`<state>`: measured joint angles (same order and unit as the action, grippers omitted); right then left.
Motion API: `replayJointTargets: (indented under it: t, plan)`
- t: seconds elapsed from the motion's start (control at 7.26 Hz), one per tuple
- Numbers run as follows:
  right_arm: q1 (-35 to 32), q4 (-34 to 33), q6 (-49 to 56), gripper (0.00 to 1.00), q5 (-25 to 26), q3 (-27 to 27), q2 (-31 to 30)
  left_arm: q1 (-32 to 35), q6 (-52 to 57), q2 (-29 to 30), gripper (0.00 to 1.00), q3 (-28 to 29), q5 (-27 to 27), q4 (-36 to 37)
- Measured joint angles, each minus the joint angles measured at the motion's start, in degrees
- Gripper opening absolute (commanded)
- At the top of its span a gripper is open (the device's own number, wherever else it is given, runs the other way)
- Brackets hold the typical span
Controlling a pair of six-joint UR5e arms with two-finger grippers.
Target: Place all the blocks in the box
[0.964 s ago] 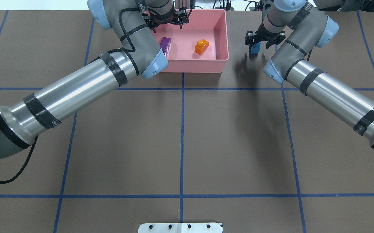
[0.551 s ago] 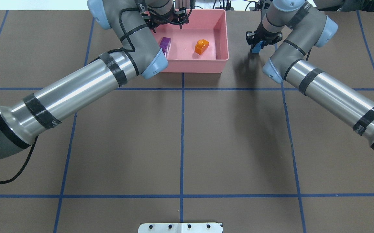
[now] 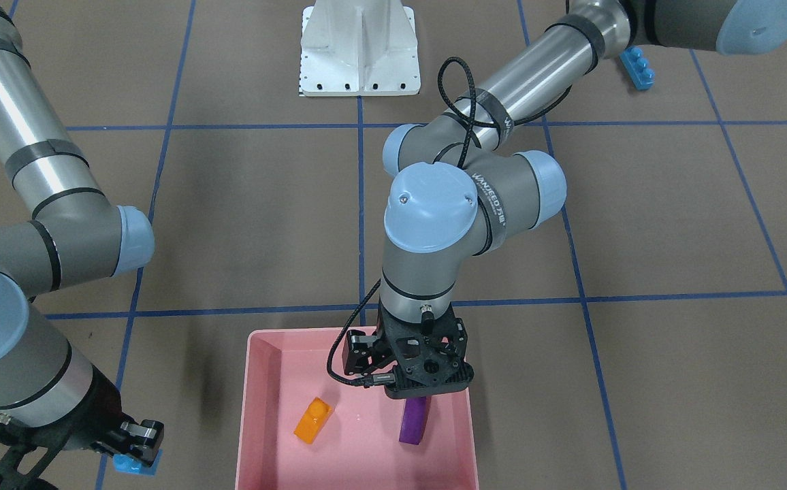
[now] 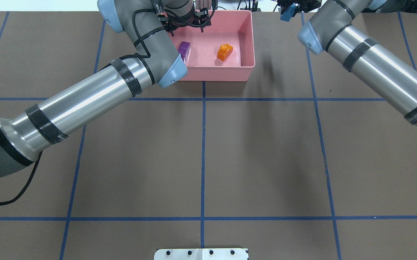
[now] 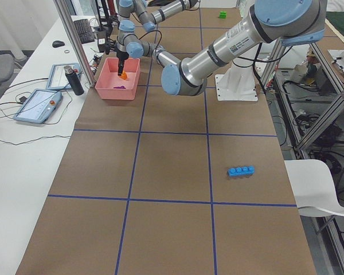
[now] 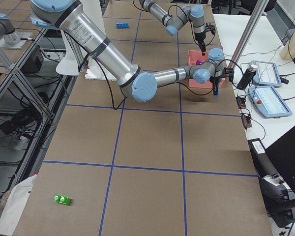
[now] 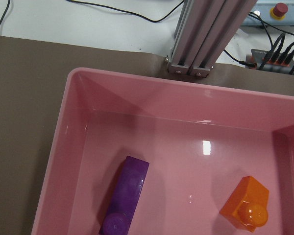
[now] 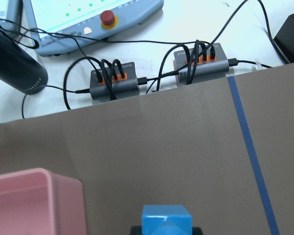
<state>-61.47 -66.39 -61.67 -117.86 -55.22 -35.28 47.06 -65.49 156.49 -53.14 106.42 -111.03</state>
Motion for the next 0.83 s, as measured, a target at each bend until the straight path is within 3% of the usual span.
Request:
replayJointTargets:
  t: [0.28,0.41,0.55,0.83]
  plan:
    - [1.44,-5.46,-4.11,0.00,0.90,2.20,7.12,1.41,5.28,-0.80,1.00,-0.78,3.63,0.34]
    - [3.42,-5.37,-5.00,0.33,2.72,4.32,9.39,3.34,9.74,-3.06,1.00,-2.65,7.85,0.65]
    - [5.30,-4.82,-6.39,0.93,4.40,5.54,10.34,5.16,12.54,-5.98,1.00,-5.29,11.18,0.76]
    - [7.42,-4.84,-8.07,0.99,7.65,6.19,10.02,6.55,14.06,-9.87,1.00,-9.19,13.30,0.81]
